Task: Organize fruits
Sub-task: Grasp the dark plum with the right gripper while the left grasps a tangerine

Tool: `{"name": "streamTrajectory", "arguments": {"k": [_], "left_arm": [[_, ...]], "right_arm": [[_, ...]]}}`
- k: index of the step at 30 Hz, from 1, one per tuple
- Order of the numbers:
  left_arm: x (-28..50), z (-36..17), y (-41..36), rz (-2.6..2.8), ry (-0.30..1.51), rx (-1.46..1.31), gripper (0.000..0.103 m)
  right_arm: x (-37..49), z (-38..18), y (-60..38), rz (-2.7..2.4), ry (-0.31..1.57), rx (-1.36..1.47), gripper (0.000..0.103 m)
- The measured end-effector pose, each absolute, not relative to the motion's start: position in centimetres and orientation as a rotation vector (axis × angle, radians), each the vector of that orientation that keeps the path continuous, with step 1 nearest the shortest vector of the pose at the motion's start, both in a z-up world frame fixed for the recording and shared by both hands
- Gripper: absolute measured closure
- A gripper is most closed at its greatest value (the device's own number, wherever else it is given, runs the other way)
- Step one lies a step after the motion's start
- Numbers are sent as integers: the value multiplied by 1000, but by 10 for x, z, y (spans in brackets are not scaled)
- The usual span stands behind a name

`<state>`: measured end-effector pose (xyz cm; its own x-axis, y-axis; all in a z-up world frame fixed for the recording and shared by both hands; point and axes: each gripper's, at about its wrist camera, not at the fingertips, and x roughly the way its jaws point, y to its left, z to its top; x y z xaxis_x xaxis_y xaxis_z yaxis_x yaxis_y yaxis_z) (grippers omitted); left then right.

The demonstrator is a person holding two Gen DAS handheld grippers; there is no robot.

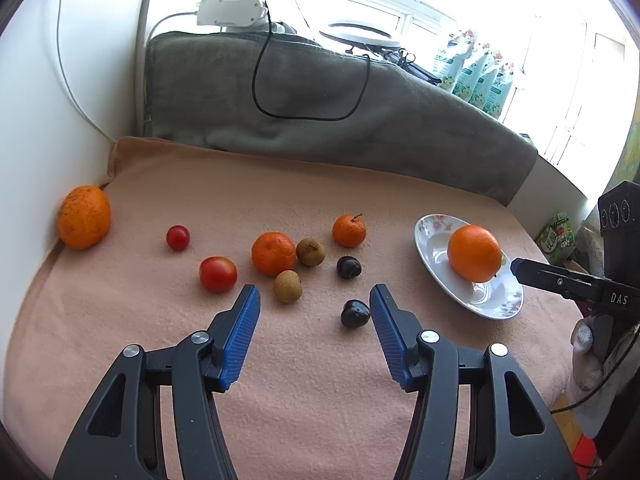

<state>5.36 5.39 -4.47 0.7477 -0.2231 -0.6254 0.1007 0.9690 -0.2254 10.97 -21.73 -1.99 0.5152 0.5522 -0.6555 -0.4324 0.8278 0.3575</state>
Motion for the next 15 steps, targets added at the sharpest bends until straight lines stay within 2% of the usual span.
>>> {"name": "streamTrajectory", "arguments": {"k": [7,15], "left_arm": [[68,-50,67,-165,712,-196,47],[85,-56,74,-174,734,-196,55]], "right_arm": [[103,-23,-196,617,841,95,32],[101,-25,-168,649,841,48,32]]}}
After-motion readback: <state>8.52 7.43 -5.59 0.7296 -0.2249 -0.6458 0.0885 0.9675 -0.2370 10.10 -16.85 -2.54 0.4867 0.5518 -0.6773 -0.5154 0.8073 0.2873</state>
